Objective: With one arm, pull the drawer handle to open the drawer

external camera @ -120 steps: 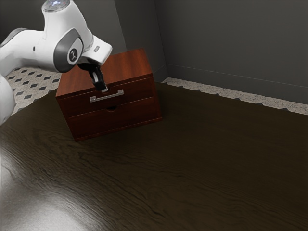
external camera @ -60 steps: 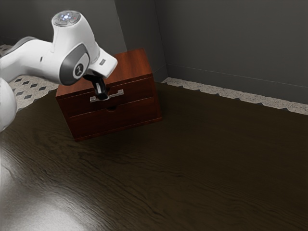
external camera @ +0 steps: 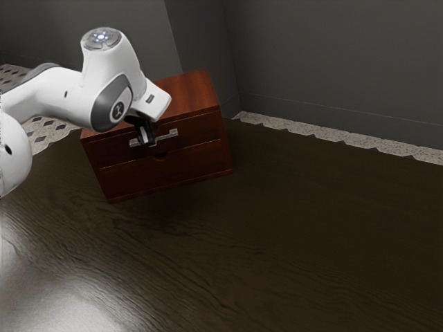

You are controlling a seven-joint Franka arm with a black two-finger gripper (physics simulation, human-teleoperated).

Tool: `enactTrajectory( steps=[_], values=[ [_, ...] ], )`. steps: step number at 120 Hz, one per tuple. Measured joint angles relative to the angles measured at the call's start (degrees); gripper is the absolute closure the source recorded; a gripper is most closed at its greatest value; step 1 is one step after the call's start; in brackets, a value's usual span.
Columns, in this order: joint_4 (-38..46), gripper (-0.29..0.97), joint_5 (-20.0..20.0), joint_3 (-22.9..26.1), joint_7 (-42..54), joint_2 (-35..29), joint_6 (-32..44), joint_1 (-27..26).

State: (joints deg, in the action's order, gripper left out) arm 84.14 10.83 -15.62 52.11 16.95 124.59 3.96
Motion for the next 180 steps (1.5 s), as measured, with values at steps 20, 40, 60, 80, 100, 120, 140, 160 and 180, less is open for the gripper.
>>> enactTrajectory(
  steps=[20, 40, 60, 80, 100, 120, 140, 160, 180],
  values=[
    [0.2, 0.62, -0.2, 0.0, -0.1, 0.1, 0.4, 0.0],
    [1.3, 0.63, -1.6, 0.0, -0.3, -0.1, 0.9, -0.3],
    [2.2, 0.65, -2.3, 0.1, -0.4, -0.9, 1.0, -0.6],
    [4.4, 0.66, -2.5, 0.2, -0.5, -2.5, 1.1, -0.8],
    [7.7, 0.66, -2.4, 0.2, -0.5, -5.3, 1.2, -1.3],
    [10.0, 0.66, -2.5, 0.1, -0.5, -6.7, 1.4, -2.2],
    [12.2, 0.68, -2.5, 0.2, -0.5, -8.9, 1.6, -2.5],
    [15.9, 0.68, -2.5, 0.2, -0.5, -12.3, 1.8, -3.2],
    [18.6, 0.67, -2.4, 0.3, -0.6, -14.2, 2.5, -3.6]
  ],
)
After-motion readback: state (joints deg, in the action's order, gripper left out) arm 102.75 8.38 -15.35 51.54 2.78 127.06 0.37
